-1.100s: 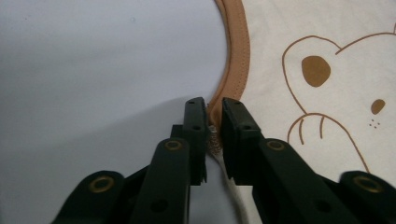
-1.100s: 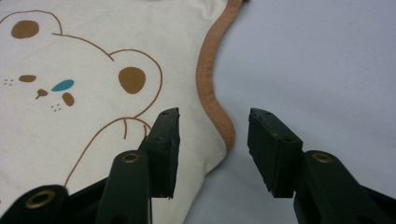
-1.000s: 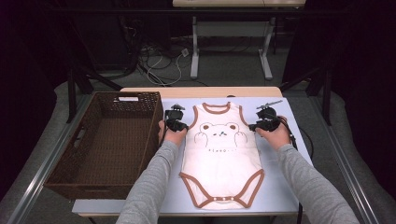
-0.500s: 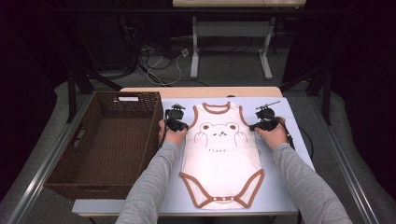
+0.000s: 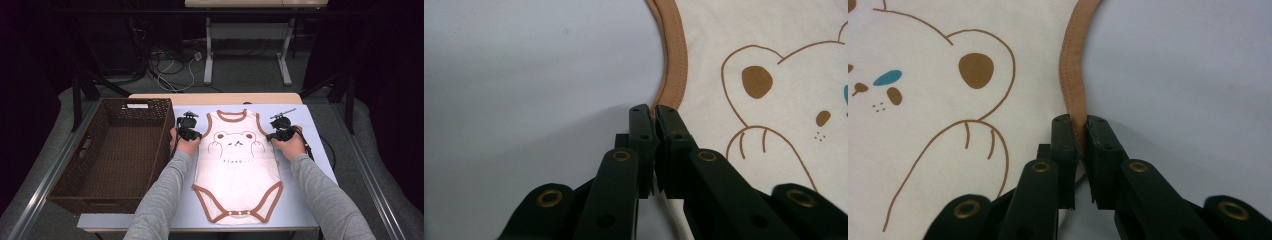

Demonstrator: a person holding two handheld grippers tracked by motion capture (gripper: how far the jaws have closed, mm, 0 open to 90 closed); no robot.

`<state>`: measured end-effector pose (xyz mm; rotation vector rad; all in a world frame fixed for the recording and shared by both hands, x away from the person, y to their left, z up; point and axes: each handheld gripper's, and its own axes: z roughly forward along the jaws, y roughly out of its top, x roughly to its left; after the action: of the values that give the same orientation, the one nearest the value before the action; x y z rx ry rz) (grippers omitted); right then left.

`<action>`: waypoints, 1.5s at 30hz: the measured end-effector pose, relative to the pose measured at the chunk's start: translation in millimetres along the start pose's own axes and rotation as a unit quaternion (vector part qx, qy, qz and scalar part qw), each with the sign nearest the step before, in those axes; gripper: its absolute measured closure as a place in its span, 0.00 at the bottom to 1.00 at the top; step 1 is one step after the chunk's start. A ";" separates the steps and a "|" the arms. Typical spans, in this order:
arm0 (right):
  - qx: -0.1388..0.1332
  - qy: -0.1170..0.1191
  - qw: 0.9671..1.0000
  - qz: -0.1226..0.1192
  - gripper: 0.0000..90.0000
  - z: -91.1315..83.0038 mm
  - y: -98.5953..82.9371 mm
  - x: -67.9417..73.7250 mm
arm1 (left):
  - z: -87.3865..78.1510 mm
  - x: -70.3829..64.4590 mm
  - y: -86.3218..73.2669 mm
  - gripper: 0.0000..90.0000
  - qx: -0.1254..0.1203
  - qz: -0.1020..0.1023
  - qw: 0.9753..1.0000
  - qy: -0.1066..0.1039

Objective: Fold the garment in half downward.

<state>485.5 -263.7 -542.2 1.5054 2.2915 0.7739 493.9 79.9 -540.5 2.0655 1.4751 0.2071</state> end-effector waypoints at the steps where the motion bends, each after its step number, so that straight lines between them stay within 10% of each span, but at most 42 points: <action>1: -0.001 -0.003 1.000 -0.005 0.93 0.0 0.0 0.7 | -0.3 0.1 0.0 0.96 0.000 -0.001 1.000 -0.001; 25: -0.047 0.000 0.998 -0.051 0.94 -31.6 2.7 12.7 | -23.3 -10.5 1.0 0.96 -0.030 0.025 0.999 -0.008; 45: -0.055 0.008 0.996 -0.068 0.94 -51.8 -8.9 13.8 | -40.6 -7.4 -15.7 0.97 -0.044 0.004 0.999 -0.022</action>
<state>446.6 -268.2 -504.7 1.2843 2.2949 0.8617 460.3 91.5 -514.4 1.9935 1.4052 0.2243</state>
